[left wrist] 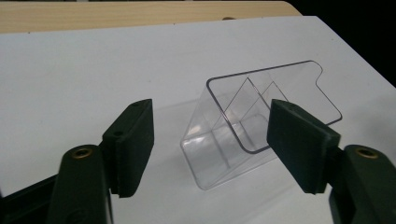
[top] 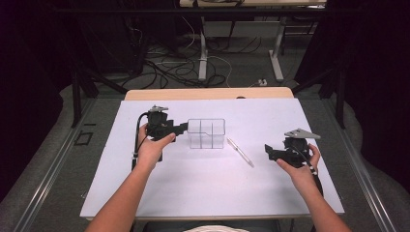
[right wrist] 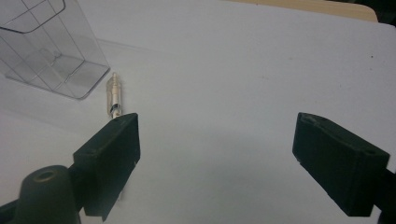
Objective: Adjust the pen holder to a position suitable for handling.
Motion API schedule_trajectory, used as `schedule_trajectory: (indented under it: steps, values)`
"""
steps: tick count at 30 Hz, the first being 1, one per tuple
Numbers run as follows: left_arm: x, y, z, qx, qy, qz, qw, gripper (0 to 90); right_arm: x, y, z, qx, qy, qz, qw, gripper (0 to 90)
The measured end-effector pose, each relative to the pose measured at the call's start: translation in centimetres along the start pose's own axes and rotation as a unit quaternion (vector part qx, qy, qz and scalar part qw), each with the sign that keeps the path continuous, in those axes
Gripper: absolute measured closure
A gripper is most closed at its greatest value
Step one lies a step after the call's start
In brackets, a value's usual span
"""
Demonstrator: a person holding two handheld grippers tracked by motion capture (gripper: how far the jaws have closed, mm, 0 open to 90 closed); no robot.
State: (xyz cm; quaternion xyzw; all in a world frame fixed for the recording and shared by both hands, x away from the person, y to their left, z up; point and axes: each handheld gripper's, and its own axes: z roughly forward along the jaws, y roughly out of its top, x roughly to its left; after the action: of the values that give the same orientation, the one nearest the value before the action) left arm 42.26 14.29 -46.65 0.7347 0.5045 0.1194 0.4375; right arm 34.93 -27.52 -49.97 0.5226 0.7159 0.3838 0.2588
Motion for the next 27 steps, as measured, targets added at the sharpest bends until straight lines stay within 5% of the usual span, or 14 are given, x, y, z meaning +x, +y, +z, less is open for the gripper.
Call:
schedule_trajectory:
  steps: [2, 7, 11, 18, 27]
  values:
    - [0.0, -0.2, -0.3, -0.001, 0.000, 0.008, 1.0000, 29.3, 0.1, 0.1, 0.0, 0.004, 0.002, -0.006, 1.0000, 16.3]
    - [-0.2, -0.6, -0.9, -0.012, 0.025, 0.072, 0.9970, 24.6, 0.4, 0.3, 0.0, 0.000, 0.009, -0.016, 0.9998, 21.3]
    - [-0.2, -1.0, -1.4, -0.008, 0.033, 0.089, 0.9955, 21.7, 0.8, 0.4, 0.0, 0.009, 0.015, -0.032, 0.9993, 25.5]
    - [0.4, -1.8, -2.2, -0.009, 0.016, 0.088, 0.9959, 19.9, 1.3, 0.9, 0.3, 0.025, 0.035, -0.057, 0.9974, 32.7]
    - [0.9, -2.9, -2.8, -0.031, -0.006, 0.062, 0.9976, 13.6, 2.2, 1.4, 1.4, 0.042, 0.072, -0.101, 0.9913, 33.5]
